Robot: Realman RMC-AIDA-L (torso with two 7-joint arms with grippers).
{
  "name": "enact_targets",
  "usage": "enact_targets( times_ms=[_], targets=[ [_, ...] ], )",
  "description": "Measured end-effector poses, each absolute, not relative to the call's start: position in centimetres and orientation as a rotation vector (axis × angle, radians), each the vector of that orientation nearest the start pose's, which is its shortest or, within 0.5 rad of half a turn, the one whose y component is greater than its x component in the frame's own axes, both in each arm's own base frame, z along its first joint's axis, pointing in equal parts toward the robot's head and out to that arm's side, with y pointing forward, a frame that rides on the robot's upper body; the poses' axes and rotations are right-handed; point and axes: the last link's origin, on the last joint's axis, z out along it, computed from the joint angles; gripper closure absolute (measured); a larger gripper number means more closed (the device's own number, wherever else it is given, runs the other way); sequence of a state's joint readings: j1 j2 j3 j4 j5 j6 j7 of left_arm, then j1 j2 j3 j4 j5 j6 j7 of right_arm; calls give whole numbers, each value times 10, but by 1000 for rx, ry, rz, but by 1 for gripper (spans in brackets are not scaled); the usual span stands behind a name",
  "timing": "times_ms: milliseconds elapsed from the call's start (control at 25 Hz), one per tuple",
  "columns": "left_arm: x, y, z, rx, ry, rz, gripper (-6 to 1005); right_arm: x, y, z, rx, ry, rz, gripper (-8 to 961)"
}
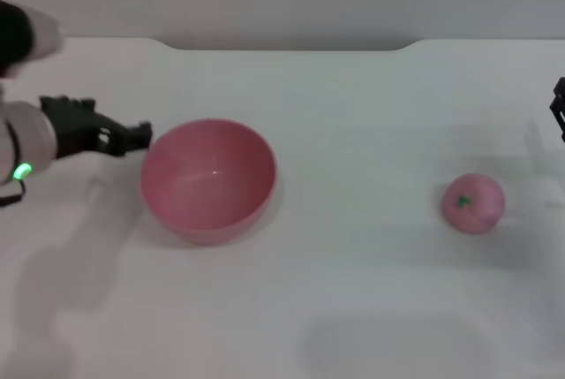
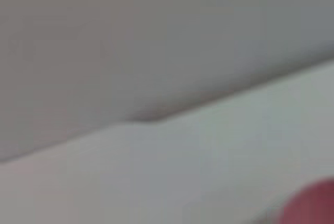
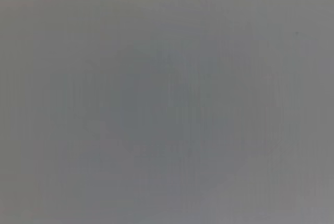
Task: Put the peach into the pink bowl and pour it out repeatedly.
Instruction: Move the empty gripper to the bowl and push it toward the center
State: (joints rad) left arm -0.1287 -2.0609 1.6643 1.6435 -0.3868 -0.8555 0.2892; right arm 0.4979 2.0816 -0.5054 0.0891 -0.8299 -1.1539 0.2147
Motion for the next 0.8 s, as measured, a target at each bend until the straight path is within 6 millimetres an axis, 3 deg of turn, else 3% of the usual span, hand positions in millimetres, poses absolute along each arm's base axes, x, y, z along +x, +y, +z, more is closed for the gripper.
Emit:
enact_targets(
  times_ms=[160,800],
  targets=[
    [-224,340,8,-2105,-855,93,196,356,326,-12,-1530,691,620,295],
    [-227,342,-10,-2140,-863,115,197,356,324,-14,-1532,700,618,295]
  ],
)
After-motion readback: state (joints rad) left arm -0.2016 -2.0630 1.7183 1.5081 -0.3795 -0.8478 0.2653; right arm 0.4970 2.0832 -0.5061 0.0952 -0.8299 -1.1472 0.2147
